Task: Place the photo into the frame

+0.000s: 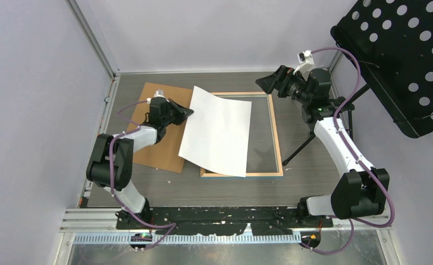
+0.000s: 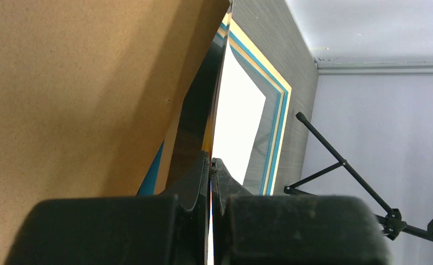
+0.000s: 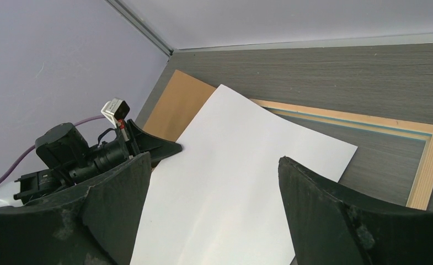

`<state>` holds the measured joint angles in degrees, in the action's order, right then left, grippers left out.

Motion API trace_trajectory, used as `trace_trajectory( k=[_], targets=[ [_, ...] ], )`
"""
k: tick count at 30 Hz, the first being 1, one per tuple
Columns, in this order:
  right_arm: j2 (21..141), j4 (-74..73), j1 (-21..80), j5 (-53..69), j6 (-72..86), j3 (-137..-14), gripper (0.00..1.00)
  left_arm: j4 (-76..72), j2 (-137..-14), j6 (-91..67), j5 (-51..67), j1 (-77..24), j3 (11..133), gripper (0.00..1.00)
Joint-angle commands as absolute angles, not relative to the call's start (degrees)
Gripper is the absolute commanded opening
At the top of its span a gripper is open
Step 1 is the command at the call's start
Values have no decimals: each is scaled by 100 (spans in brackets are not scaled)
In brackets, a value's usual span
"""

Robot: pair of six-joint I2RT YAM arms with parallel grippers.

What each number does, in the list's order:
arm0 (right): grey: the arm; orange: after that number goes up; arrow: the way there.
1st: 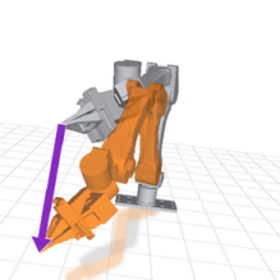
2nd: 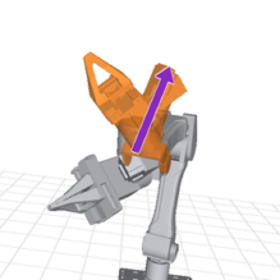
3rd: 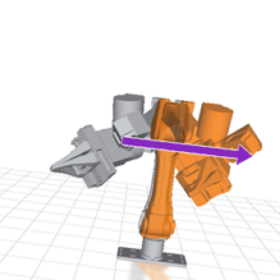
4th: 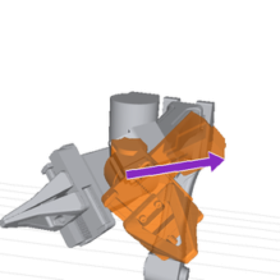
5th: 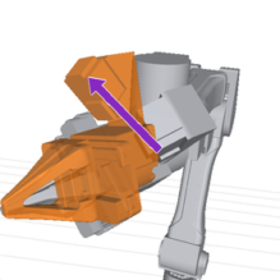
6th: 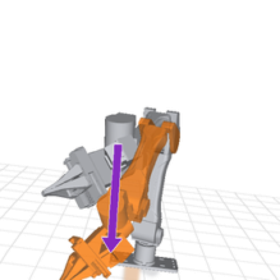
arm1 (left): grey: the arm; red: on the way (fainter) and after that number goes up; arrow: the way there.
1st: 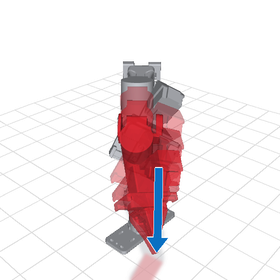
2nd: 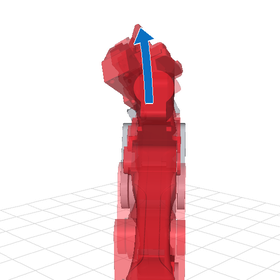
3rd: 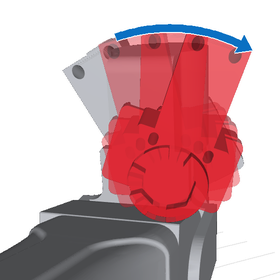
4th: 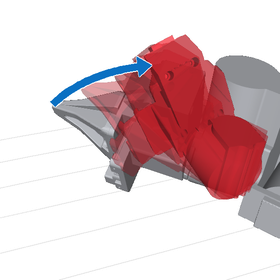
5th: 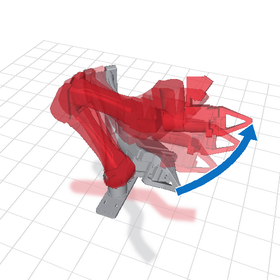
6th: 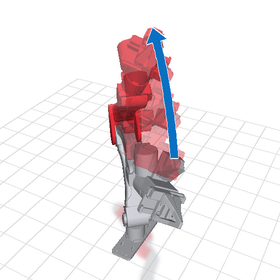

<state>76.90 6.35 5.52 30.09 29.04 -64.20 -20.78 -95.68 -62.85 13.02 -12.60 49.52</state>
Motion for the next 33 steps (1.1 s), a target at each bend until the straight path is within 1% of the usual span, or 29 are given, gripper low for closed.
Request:
trace_trajectory(
  k=[1,10,26,33],
  targets=[
    [7757,954,574,2980,2981,-6399,91,-2753,-9562,-6519,1143,-1285,4780,0],
    [7730,976,624,2943,2953,-6332,91,-3797,-9705,-6725,987,-1608,4161,0],
    [7737,1059,624,2914,2930,-6244,91,-5214,-10467,-7232,923,-1880,4106,0],
    [7886,1059,632,2935,2942,-6307,91,-5469,-10718,-7345,913,-1931,4311,0]
  ],
)
